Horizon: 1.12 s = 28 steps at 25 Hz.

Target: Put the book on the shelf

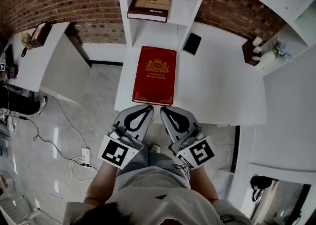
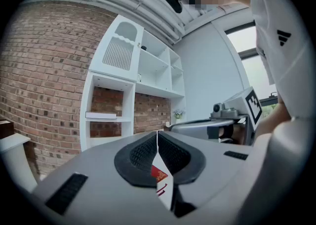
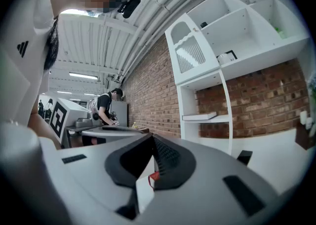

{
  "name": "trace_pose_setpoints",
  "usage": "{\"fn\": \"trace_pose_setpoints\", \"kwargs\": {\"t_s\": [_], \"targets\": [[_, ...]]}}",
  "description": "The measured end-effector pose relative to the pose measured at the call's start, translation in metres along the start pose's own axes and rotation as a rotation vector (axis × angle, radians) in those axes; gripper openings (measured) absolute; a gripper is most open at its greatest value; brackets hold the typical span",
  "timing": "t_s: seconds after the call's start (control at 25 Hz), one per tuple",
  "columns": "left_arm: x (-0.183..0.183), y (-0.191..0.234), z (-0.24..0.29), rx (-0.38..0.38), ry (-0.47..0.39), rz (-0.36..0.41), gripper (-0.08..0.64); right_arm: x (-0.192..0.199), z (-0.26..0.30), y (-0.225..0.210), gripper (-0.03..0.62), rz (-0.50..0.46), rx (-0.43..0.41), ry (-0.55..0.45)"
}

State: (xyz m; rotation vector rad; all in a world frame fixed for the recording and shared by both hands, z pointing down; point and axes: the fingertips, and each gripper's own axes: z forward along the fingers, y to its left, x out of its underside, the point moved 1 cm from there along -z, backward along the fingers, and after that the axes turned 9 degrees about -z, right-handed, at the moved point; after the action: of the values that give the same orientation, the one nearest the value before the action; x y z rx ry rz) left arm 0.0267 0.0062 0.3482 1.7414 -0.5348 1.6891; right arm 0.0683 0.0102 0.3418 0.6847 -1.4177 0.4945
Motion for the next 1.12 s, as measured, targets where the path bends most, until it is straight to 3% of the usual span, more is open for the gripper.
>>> {"fn": "trace_pose_setpoints", "kwargs": {"t_s": [0.6,1.12], "targets": [[0.0,0.014,-0.008,-0.016,0.002,-0.023,0.015,-0.002,0.014,0.005,0.011,-0.003,0.007,0.001],[0.043,0.058,-0.017,-0.11,0.08,-0.068,0.017,0.055,0.01,-0.006,0.019,0.039,0.06,0.136]]}}
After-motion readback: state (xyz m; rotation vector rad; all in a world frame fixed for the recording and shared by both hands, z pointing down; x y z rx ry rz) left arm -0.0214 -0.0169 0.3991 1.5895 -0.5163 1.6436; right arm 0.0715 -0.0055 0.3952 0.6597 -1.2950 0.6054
